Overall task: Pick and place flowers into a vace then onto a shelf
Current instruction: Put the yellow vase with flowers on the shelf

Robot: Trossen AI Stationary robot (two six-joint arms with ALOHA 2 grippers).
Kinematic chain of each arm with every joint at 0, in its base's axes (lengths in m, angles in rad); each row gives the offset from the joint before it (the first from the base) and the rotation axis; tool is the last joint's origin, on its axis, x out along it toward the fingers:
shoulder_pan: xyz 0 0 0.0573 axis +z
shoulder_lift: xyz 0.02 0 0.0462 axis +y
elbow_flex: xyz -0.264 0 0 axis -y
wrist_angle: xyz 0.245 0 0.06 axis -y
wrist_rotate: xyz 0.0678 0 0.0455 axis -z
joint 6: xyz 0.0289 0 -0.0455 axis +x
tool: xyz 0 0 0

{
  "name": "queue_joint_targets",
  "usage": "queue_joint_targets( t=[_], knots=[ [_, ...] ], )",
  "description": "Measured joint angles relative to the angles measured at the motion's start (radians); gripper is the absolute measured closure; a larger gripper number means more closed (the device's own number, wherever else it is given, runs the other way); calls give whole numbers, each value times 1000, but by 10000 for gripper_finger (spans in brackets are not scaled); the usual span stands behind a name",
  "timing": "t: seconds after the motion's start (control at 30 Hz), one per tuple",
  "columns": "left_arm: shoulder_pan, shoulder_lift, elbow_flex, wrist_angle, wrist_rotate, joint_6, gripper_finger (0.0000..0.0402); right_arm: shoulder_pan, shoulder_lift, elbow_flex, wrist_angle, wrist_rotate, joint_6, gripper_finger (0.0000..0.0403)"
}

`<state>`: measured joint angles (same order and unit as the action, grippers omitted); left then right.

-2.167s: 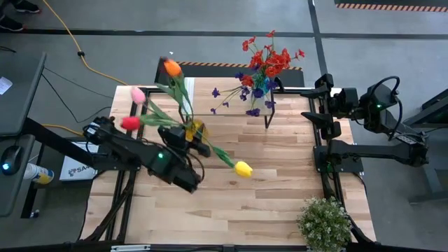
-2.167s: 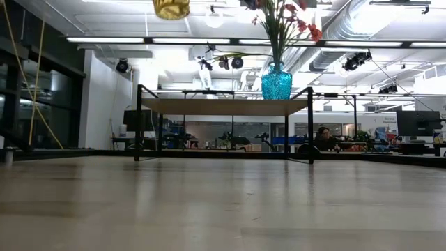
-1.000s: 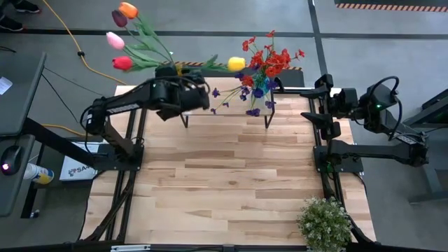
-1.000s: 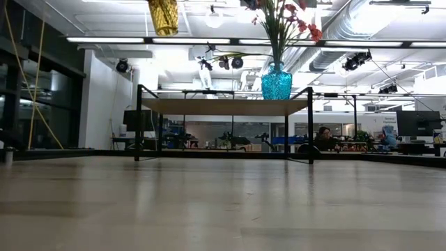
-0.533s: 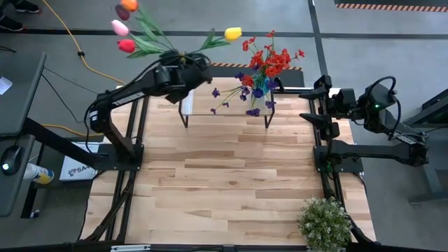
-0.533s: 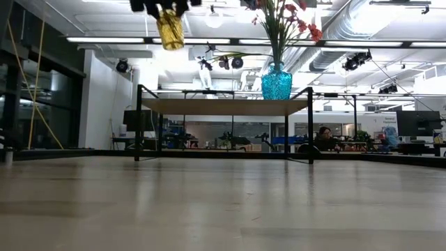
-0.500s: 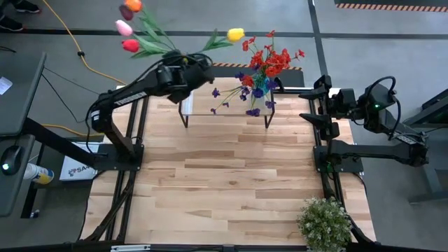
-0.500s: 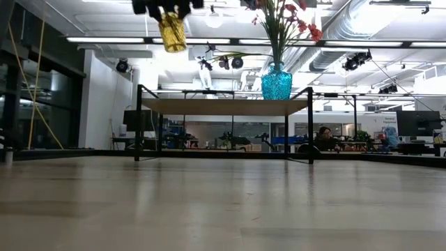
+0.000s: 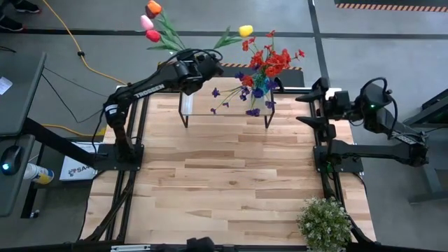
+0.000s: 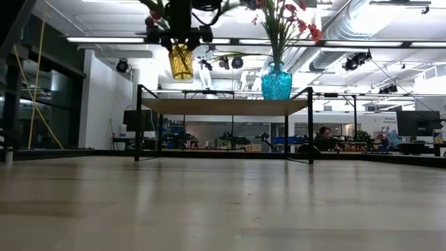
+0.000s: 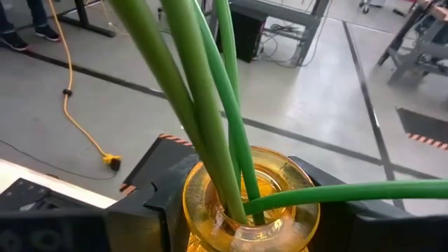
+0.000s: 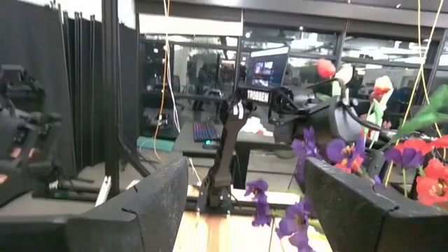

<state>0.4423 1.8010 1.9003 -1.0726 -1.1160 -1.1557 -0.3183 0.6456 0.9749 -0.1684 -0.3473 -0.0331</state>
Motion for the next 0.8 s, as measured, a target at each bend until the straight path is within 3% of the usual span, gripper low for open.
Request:
queue_joint_targets(
  t=[0.33,0.8],
  knots=[
    [4,12,0,-6,-79,-19,165,0,0,0,-26,0,-20,130],
    [29,62,1,-3,-66,-30,165,0,-5,0,-41,0,-20,130]
  ],
)
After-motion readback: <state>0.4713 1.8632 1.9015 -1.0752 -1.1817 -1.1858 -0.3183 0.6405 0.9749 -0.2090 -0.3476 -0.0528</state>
